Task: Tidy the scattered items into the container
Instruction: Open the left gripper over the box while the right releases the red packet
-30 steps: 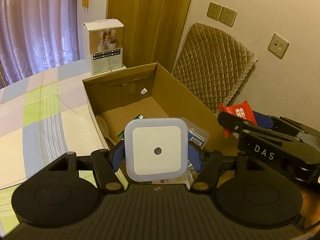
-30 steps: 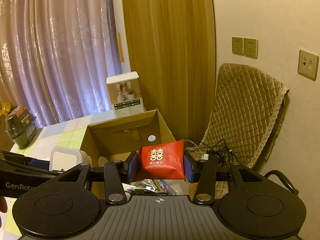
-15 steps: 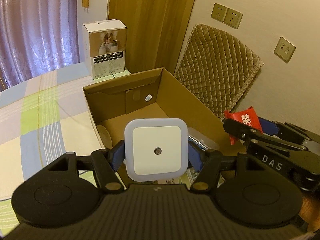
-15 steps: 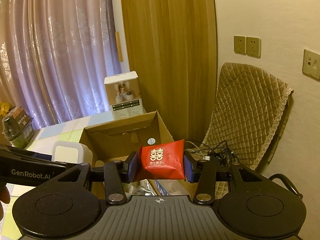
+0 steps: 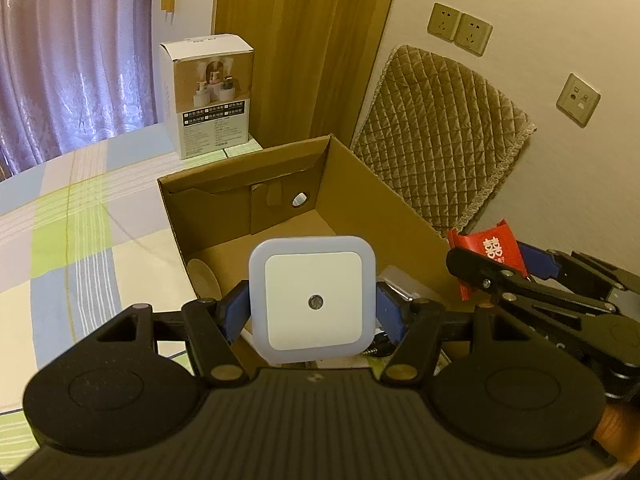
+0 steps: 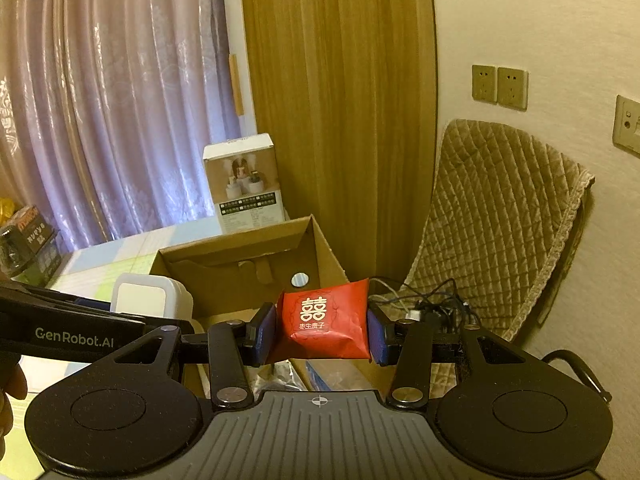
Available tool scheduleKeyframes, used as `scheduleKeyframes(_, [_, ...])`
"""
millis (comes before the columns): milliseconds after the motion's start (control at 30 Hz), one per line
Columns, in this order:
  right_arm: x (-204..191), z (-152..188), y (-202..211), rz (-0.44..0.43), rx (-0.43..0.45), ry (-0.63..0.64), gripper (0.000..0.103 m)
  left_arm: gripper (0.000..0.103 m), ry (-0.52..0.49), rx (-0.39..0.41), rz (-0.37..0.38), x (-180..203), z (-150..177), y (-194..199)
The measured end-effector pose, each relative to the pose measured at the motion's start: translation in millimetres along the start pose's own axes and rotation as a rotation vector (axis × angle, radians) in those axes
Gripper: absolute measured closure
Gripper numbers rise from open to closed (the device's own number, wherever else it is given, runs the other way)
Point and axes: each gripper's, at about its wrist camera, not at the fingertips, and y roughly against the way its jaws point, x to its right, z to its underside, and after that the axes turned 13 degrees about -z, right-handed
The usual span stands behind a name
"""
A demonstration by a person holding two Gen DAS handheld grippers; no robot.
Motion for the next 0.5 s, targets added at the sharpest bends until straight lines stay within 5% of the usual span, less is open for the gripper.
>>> scheduleKeyframes(100, [0,0,-1,-0.001,-0.001,0.001,0.053,0.027,0.009,0.018,-0.008,-3,-1,1])
scheduleKeyframes(500, [-6,-2,-6,-0.013,-0.003,0.01,0.053,0.027,0.023,0.035,-0.048,-19,4,11])
